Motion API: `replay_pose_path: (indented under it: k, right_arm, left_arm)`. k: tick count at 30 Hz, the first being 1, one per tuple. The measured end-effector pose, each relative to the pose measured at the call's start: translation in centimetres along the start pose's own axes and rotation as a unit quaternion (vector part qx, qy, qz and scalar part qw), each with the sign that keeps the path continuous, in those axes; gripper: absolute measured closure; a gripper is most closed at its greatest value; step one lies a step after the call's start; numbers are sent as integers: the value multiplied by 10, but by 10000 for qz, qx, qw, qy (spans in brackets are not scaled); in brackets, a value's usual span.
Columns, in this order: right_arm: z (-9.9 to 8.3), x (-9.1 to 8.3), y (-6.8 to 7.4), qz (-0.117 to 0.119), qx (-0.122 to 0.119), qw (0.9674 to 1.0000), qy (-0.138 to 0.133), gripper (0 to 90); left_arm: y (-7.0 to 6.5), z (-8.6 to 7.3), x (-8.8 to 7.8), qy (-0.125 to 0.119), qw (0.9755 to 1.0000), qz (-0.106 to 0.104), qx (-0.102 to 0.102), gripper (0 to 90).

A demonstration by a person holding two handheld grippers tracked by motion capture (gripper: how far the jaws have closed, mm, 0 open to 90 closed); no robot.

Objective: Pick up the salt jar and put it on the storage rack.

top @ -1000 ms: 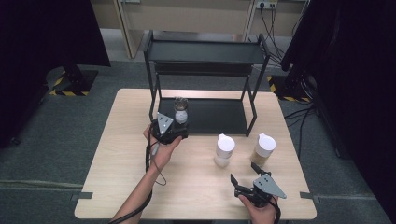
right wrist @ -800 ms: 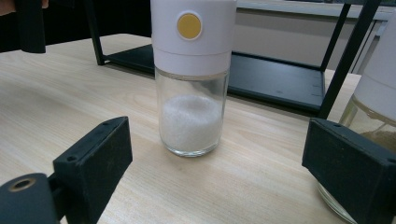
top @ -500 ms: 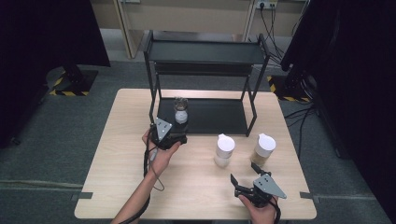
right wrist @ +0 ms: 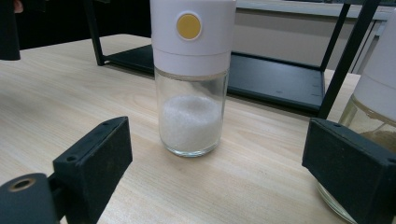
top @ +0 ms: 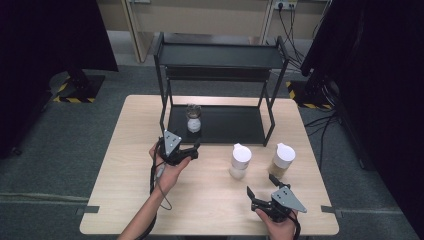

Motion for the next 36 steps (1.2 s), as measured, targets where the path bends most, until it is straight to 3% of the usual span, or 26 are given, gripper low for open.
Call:
replay_pose_path:
  k: [13,36]
  right_arm:
    - [0,0,0,-4,6,10000,-7,85]
    - [0,0,0,-10,3,10000,-17,85]
  left_arm:
    - [-15,-6,-15,-13,9998,-212,25,68]
    - [-32,-24,-39,-31,9993,-369,69,69]
Point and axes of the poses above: each handheld gripper's, and its own axes: x roughly forward along the jaws, z roughly out of its top, y roughly to its left, the point moved 7 cm from there along x, roughly forward along the jaws, and after that the axes turned 14 degrees about -z, right-handed, at the moved point
